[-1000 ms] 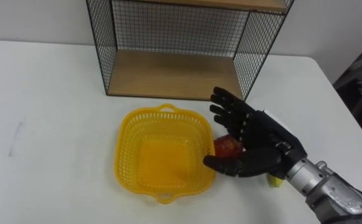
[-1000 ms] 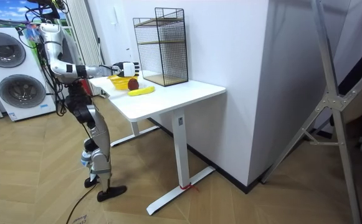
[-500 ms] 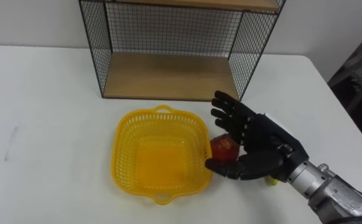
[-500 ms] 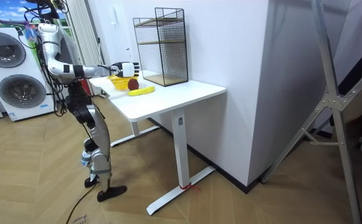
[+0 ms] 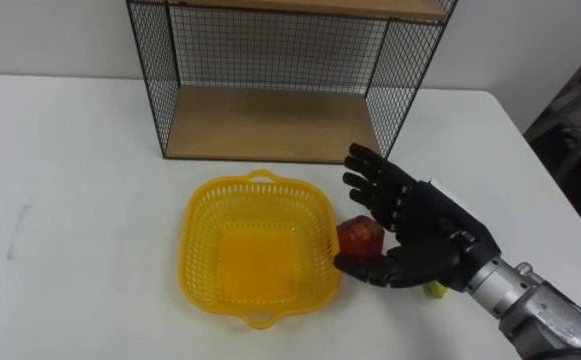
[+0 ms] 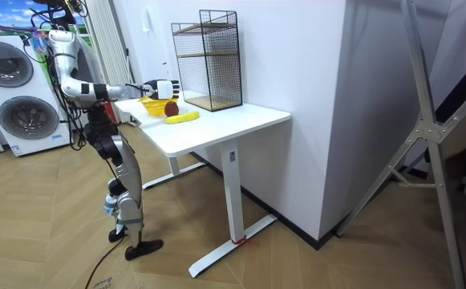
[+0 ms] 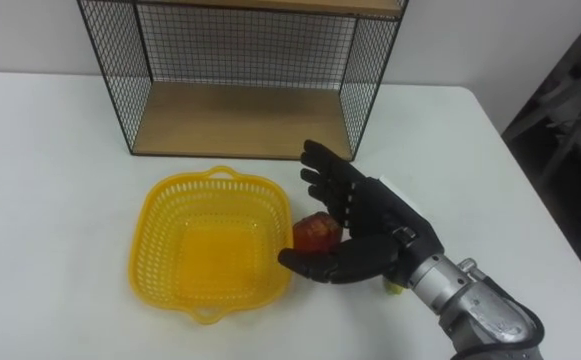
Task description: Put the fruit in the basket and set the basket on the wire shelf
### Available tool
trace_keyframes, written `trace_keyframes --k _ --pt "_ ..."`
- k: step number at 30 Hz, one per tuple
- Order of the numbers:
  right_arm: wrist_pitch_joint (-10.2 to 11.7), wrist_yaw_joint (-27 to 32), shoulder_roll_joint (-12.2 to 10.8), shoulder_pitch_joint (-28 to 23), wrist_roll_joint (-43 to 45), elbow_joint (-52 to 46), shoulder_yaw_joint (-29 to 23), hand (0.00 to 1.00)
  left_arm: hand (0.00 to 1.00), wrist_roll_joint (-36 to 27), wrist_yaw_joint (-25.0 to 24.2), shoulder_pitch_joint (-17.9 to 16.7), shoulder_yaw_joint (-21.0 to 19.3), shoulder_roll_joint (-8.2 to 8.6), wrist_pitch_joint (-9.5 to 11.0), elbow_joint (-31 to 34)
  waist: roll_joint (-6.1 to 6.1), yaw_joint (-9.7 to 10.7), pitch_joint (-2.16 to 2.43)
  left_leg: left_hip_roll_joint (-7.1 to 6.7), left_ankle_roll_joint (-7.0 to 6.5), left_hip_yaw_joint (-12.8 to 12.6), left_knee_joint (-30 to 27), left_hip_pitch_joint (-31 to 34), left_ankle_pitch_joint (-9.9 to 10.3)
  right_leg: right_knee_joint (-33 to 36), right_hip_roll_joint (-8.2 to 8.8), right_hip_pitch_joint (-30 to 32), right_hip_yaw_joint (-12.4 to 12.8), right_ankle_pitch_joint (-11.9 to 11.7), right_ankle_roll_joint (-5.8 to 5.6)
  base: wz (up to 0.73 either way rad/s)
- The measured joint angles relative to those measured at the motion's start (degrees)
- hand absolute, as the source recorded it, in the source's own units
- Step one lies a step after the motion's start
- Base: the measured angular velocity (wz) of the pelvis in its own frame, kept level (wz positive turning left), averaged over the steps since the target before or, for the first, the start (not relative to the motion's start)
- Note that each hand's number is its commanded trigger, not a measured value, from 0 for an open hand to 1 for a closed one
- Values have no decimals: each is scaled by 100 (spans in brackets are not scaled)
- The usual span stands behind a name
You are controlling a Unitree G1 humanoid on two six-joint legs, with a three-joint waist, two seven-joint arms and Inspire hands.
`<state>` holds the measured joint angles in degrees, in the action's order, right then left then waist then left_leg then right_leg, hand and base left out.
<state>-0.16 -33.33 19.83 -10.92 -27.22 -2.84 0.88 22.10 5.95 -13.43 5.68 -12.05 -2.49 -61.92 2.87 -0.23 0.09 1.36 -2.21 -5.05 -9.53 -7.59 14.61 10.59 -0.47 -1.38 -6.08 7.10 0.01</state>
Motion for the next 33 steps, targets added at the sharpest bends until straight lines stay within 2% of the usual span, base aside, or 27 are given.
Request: trace_keyframes --k 20,28,33 --pt "0 70 0 -1 0 29 -82 0 0 -3 -48 23 -71 -4 6 2 31 10 -3 1 0 2 -1 3 0 -1 2 1 -3 0 0 0" --pt "0 269 0 -55 -8 75 -470 0 0 -1 -61 40 -140 -8 7 2 57 21 -4 1 0 21 7 12 1 -1 7 -5 -20 0 0 0" --pt "0 418 0 -79 -6 203 -471 0 0 -3 -58 50 -170 -12 7 6 53 82 -3 -1 0 23 3 44 1 2 8 23 -20 -2 -1 0"
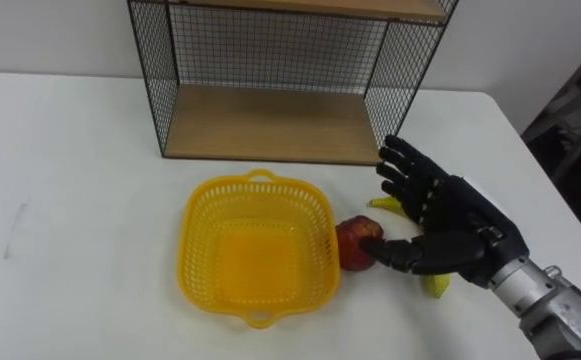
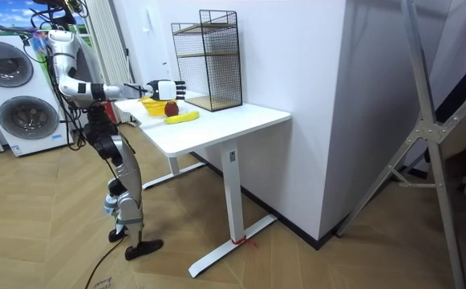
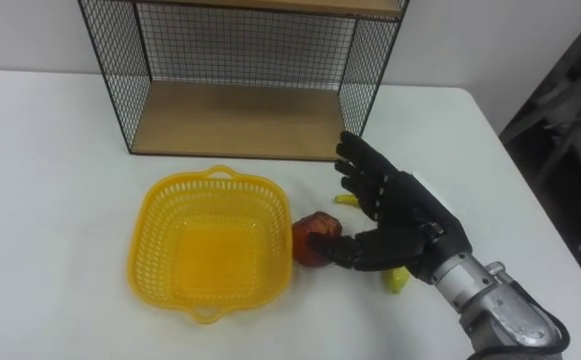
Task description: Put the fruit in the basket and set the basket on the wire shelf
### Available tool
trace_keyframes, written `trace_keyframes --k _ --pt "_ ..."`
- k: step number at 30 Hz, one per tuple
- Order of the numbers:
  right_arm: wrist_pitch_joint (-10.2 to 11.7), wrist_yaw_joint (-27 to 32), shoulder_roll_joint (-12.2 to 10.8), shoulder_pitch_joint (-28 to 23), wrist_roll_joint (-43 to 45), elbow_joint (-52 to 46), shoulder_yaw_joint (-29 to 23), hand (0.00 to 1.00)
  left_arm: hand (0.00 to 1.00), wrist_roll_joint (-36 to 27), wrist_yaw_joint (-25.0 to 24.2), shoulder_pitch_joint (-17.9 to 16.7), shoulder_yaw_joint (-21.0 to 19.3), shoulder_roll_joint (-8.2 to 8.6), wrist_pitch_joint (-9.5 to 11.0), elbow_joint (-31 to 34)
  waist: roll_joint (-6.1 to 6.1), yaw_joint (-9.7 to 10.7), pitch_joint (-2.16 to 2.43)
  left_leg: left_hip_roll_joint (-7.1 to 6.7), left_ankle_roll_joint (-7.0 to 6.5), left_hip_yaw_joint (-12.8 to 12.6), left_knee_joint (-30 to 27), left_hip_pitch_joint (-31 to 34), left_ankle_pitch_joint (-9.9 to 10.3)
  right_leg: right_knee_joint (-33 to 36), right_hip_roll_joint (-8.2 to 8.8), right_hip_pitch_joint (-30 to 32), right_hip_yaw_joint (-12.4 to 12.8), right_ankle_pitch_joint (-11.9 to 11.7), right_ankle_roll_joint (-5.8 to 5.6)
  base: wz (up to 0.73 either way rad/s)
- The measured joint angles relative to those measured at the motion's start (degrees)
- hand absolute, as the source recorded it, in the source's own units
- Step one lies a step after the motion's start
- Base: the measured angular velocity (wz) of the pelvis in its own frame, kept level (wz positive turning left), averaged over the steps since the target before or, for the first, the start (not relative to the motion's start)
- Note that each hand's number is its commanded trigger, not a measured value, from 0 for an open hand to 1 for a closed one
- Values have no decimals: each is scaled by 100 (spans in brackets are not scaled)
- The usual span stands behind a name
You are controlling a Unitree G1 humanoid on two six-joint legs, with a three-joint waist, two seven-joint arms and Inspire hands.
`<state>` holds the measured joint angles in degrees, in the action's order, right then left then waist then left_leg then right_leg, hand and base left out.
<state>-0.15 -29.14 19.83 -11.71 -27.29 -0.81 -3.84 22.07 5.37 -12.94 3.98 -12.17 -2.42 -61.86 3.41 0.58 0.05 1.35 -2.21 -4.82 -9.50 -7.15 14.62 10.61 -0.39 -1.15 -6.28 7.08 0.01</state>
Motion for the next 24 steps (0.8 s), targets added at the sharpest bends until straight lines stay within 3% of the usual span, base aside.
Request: trace_keyframes --k 8,14,24 --pt "2 192 0 -9 200 -4 1 0 0 0 3 -7 -25 -1 35 9 -35 65 -3 2 0 -38 -19 -15 0 -1 -4 1 7 0 0 0" --pt "3 190 0 -15 931 28 9 0 0 6 -30 -68 -108 -2 35 211 -66 46 -3 4 0 -66 0 -40 0 -1 -15 5 57 0 0 -3" --pt "-30 201 1 34 1772 270 91 0 0 -1 -36 -49 -154 -67 22 325 -11 -128 -14 4 0 -70 -5 -51 0 20 -23 4 94 -2 0 -1"
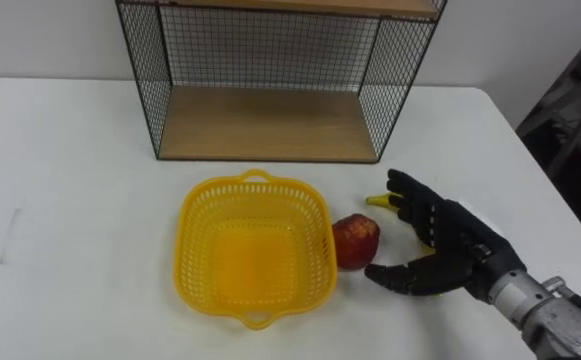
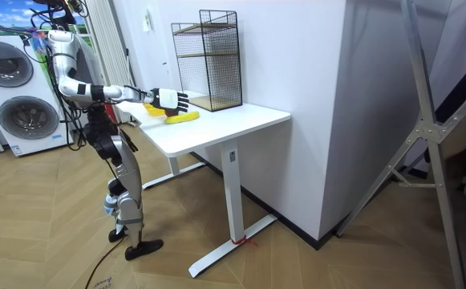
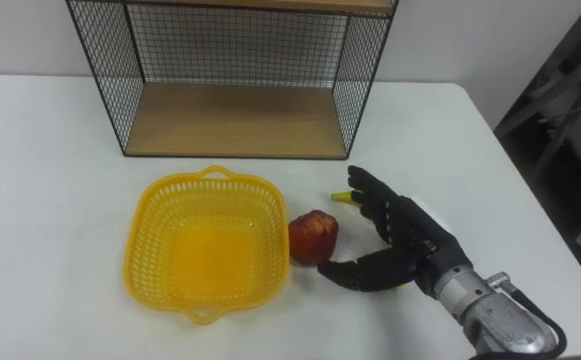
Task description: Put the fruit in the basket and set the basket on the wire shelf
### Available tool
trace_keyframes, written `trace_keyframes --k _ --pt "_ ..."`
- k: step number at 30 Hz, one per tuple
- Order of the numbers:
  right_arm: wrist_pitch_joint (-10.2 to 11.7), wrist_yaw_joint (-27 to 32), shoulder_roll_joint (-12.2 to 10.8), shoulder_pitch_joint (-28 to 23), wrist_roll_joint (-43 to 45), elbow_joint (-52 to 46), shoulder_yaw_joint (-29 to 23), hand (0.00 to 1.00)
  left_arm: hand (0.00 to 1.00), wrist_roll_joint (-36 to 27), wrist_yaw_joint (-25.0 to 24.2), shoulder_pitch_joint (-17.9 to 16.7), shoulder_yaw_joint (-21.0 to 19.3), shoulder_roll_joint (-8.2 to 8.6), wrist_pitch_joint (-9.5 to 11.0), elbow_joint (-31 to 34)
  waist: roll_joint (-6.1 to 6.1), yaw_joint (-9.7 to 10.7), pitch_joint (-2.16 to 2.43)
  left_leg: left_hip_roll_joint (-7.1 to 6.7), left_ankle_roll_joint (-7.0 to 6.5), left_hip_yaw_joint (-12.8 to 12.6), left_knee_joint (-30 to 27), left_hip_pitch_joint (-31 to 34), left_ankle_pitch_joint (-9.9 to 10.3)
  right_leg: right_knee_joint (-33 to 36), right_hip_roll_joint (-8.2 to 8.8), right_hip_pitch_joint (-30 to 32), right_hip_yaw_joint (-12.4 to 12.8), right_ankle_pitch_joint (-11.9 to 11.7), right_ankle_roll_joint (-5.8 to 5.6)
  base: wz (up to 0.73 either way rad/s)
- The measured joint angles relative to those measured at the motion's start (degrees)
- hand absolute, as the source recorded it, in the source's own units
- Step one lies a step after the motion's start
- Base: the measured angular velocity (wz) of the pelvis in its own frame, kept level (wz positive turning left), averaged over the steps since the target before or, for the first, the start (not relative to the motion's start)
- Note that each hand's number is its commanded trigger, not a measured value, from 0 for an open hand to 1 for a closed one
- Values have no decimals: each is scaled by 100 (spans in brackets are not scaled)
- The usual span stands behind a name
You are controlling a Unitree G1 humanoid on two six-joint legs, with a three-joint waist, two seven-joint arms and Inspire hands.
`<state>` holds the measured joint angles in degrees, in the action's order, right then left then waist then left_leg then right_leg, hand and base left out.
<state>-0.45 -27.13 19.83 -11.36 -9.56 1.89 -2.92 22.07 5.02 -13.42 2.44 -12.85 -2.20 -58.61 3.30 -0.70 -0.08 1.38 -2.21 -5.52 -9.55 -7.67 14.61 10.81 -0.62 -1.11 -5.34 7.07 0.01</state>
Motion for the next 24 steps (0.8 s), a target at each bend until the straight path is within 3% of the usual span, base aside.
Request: trace_keyframes --k 9,22,23,24 --pt "-39 -39 1 242 169 0 302 0 0 5 -198 84 2 -10 -26 -115 86 -132 -36 -1 -1 41 -1 23 0 -15 20 1 -92 0 -1 2" --pt "-39 -201 0 257 580 5 388 0 0 15 -221 166 1 -9 -34 -115 68 -143 -45 -1 0 61 -5 32 0 -18 21 5 -108 0 -1 0" --pt "-39 -217 0 257 590 6 392 76 0 15 -221 167 2 -9 -34 -115 67 -143 -45 -1 0 61 -5 32 0 -18 22 5 -108 0 -1 0" --pt "-39 -248 0 257 608 13 392 100 0 15 -220 167 1 -9 -34 -115 67 -143 -45 -1 0 61 -6 31 0 -18 22 5 -108 0 -1 0"
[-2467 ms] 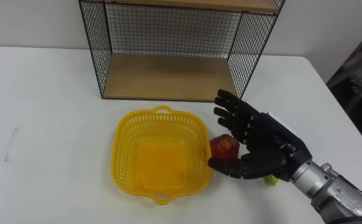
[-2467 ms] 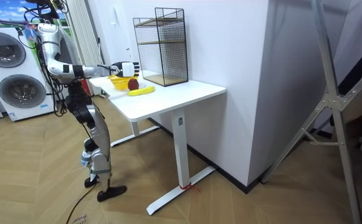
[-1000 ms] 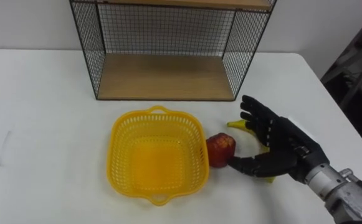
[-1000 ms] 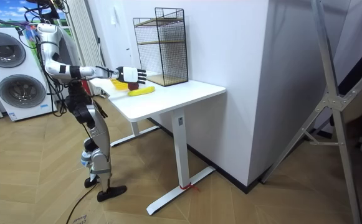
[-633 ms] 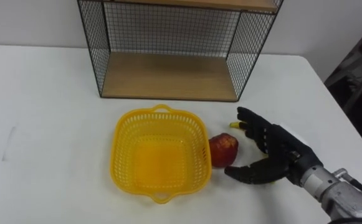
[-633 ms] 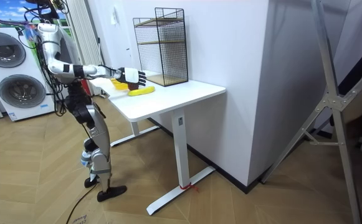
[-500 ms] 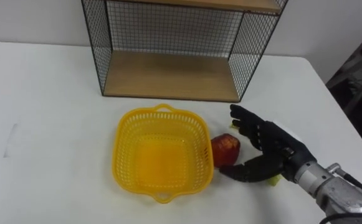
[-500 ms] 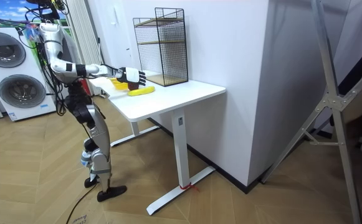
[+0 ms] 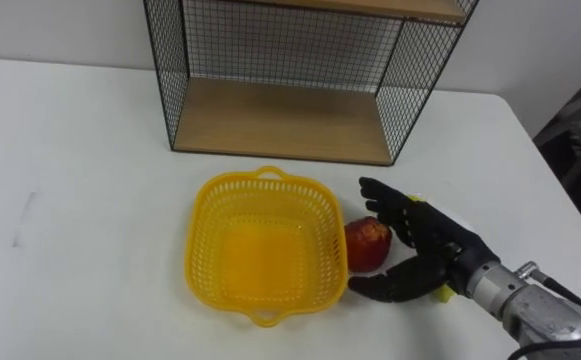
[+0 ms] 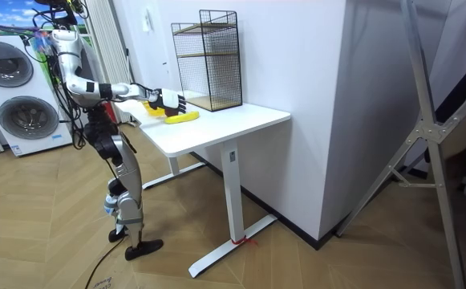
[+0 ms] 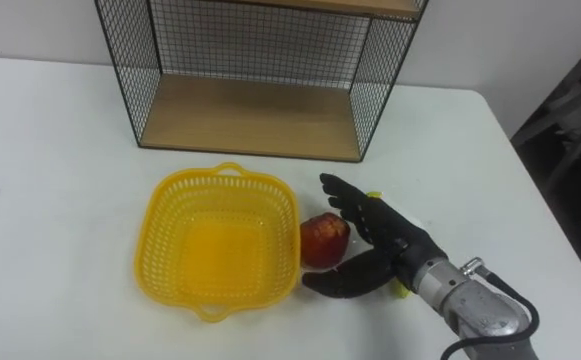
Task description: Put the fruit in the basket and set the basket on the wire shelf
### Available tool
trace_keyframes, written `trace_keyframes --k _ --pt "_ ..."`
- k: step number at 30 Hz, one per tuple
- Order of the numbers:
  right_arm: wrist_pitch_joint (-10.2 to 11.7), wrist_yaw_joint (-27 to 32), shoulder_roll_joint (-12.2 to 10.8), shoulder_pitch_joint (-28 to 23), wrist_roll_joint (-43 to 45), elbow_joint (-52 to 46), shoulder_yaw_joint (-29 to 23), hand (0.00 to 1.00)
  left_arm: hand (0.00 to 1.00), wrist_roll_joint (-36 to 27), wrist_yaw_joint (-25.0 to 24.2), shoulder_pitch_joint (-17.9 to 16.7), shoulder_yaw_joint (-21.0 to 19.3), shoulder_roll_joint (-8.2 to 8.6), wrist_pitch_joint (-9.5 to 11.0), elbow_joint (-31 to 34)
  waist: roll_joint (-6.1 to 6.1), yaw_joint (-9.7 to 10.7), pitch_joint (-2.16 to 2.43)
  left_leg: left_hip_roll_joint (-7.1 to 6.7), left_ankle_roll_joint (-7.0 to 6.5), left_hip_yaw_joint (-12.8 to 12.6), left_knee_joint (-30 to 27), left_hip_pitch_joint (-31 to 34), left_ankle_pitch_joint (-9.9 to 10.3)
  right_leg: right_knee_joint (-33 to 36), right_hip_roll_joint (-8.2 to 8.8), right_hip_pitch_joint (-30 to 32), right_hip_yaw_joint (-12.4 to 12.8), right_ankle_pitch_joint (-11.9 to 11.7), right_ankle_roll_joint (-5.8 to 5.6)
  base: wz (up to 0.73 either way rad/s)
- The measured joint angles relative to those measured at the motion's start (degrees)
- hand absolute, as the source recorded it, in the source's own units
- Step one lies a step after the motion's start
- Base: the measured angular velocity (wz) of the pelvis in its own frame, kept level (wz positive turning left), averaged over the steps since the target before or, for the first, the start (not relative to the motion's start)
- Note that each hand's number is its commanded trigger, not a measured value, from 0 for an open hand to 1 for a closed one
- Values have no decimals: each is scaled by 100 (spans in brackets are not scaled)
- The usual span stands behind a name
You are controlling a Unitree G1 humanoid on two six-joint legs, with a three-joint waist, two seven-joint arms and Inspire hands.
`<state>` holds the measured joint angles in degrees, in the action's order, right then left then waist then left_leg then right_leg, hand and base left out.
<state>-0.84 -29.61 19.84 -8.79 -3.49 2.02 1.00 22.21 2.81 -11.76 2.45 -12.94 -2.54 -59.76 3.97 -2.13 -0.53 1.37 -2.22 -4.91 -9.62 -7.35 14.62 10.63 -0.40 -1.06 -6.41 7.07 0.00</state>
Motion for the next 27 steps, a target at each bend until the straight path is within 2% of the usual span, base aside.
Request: trace_keyframes --k 27 --pt "-48 -115 -1 126 45 206 1 100 0 -13 1 -44 3 1 -1 -5 -9 7 11 -2 0 0 -11 -24 0 0 3 -34 3 0 0 0"
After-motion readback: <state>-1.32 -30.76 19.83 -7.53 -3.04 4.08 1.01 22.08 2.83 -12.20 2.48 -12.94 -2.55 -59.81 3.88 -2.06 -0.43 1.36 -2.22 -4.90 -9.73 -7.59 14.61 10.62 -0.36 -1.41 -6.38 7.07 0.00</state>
